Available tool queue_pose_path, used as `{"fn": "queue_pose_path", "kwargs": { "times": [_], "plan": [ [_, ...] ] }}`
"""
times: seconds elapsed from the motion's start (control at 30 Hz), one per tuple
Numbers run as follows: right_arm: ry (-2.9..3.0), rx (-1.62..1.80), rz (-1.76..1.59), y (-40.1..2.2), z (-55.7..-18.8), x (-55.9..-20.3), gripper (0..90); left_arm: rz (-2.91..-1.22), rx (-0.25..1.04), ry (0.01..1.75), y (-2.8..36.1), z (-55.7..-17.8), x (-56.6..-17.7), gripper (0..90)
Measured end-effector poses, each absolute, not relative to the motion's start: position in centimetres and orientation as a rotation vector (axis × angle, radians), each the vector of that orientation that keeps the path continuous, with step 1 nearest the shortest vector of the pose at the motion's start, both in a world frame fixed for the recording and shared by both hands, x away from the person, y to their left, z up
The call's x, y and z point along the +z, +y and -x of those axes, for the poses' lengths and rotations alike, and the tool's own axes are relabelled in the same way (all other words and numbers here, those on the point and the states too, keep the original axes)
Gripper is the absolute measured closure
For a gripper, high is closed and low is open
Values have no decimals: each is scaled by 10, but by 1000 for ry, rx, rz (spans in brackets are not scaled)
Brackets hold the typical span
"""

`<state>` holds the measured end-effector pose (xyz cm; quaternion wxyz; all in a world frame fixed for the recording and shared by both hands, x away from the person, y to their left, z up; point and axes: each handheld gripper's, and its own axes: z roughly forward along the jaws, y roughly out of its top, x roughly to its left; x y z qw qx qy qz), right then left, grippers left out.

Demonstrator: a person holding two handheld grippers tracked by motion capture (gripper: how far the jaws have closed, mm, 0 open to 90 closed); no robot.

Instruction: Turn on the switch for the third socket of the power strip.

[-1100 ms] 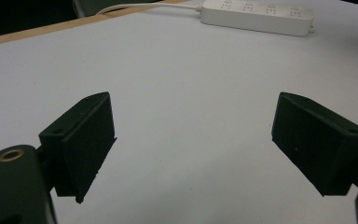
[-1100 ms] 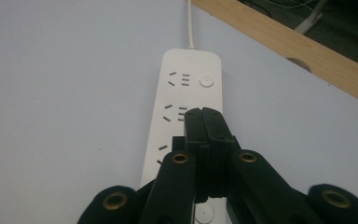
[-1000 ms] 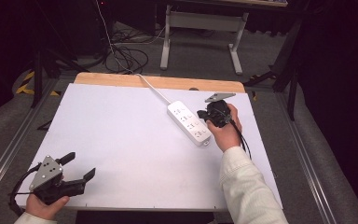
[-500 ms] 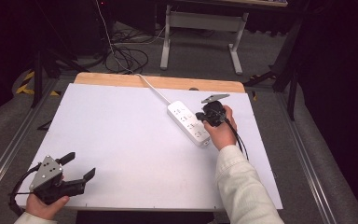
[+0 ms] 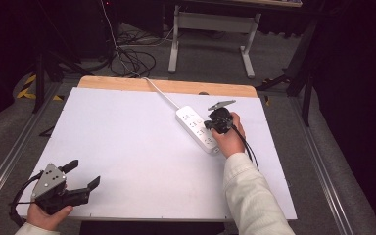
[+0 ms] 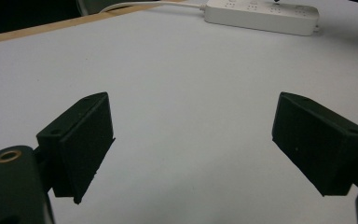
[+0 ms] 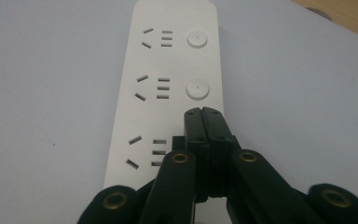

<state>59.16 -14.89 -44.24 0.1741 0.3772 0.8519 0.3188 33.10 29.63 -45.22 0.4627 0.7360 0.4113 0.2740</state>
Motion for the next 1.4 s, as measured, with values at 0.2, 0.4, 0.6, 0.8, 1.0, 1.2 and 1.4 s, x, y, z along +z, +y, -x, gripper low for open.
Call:
{"fn": "queue_pose_path", "kwargs": {
  "times": [0.2,0.4,0.6,0.8,1.0,1.2,1.4],
  "plan": [
    [2420,885,-1079,-148,-592,-444,900,-1810,673,1011,296,-331,-452,130],
    [2418,861,-1072,-148,-592,-444,900,-1810,674,1012,296,-331,-452,131],
    [2415,865,-1077,-148,-591,-445,900,-1811,674,1013,296,-331,-452,131],
    [2412,854,-1072,-147,-590,-445,900,-1815,673,1014,296,-331,-453,132],
    [2412,844,-1090,-146,-590,-445,900,-1811,675,1015,296,-331,-453,132],
    [2433,845,-1091,-144,-589,-445,900,-1812,675,1014,296,-331,-452,132],
    [2428,834,-1096,-143,-589,-446,900,-1812,675,1013,296,-331,-452,132]
  ]
}}
